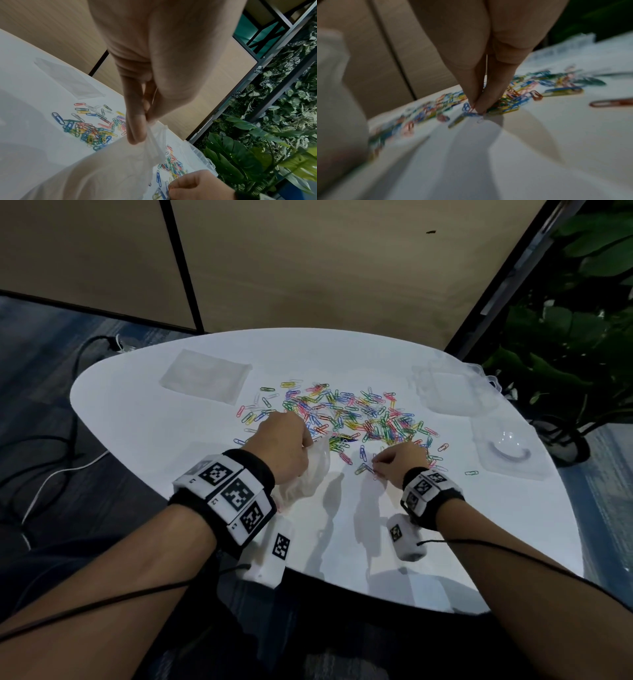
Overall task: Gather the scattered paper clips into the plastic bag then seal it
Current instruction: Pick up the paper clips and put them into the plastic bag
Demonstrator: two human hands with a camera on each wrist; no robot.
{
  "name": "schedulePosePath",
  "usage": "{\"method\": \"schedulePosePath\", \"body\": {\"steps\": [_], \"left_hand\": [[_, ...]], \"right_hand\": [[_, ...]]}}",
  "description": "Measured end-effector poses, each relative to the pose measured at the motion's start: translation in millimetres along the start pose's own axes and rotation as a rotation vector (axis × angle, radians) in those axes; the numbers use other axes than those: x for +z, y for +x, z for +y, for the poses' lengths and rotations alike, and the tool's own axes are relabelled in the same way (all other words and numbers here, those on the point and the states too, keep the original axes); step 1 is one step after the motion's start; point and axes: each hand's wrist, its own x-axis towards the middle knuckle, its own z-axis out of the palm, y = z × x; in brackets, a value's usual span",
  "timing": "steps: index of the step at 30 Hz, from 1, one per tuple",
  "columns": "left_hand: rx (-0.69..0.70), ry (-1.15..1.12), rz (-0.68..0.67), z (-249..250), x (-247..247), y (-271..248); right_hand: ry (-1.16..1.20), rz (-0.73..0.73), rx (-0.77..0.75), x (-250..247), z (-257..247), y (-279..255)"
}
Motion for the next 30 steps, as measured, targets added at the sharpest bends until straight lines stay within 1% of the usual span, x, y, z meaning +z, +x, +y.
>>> {"method": "schedulePosePath", "body": {"steps": [1, 3, 5, 7, 9, 11, 12, 13, 14, 16, 17, 19, 20, 21, 22, 23, 24, 25, 26, 27, 28, 29, 30], "left_hand": [[-0.001, 0.001, -0.005, 2, 2, 1], [-0.002, -0.002, -0.016, 6, 5, 3], [-0.008, -0.014, -0.022, 8, 9, 5], [-0.007, -0.026, -0.02, 11, 13, 6], [0.013, -0.022, 0.002, 15, 17, 6], [0.028, -0.033, 0.027, 18, 19, 5], [0.03, -0.047, 0.037, 20, 19, 5], [0.029, -0.062, 0.048, 21, 20, 6], [0.024, -0.075, 0.06, 22, 19, 6], [0.026, -0.089, 0.071, 22, 19, 6], [0.03, -0.087, 0.071, 22, 19, 6], [0.033, -0.068, 0.074, 21, 19, 6], [0.034, -0.065, 0.08, 20, 18, 6], [0.035, -0.071, 0.09, 19, 17, 6], [0.034, -0.073, 0.1, 18, 16, 6], [0.035, -0.066, 0.108, 17, 14, 5], [0.035, -0.05, 0.108, 16, 12, 4], [0.035, -0.036, 0.106, 14, 10, 3], [0.029, -0.033, 0.104, 11, 8, 2], [0.021, -0.041, 0.102, 9, 7, 1], [0.013, -0.041, 0.106, 7, 5, 1], [0.011, -0.038, 0.114, 6, 3, 0], [0.013, -0.033, 0.121, 4, 1, 1]], "right_hand": [[0.168, -0.032, 0.07, -6, 3, 1], [0.493, -0.107, 0.151, -16, 4, 2], [0.851, -0.196, 0.167, -25, -4, 0], [1.136, -0.318, 0.162, -32, -21, -10], [1.245, -0.444, 0.125, -32, -39, -25], [1.234, -0.536, 0.093, -20, -50, -40], [1.189, -0.541, 0.087, -10, -54, -46], [1.112, -0.508, 0.072, -1, -56, -52], [0.988, -0.431, 0.033, 7, -58, -56], [0.636, -0.251, -0.113, 16, -61, -62], [0.461, -0.221, -0.197, 16, -63, -64], [0.191, -0.266, -0.363, 6, -72, -72], [0.143, -0.28, -0.415, 0, -75, -73], [0.178, -0.29, -0.425, -8, -76, -71], [0.277, -0.286, -0.412, -14, -74, -67], [0.351, -0.244, -0.401, -18, -70, -59], [0.314, -0.171, -0.412, -23, -65, -48], [0.161, -0.099, -0.451, -25, -59, -39], [-0.066, -0.087, -0.509, -23, -52, -32], [-0.309, -0.128, -0.576, -19, -42, -26], [-0.518, -0.206, -0.639, -10, -33, -23], [-0.693, -0.281, -0.688, 1, -21, -19], [-0.811, -0.319, -0.723, 12, -10, -18]]}}
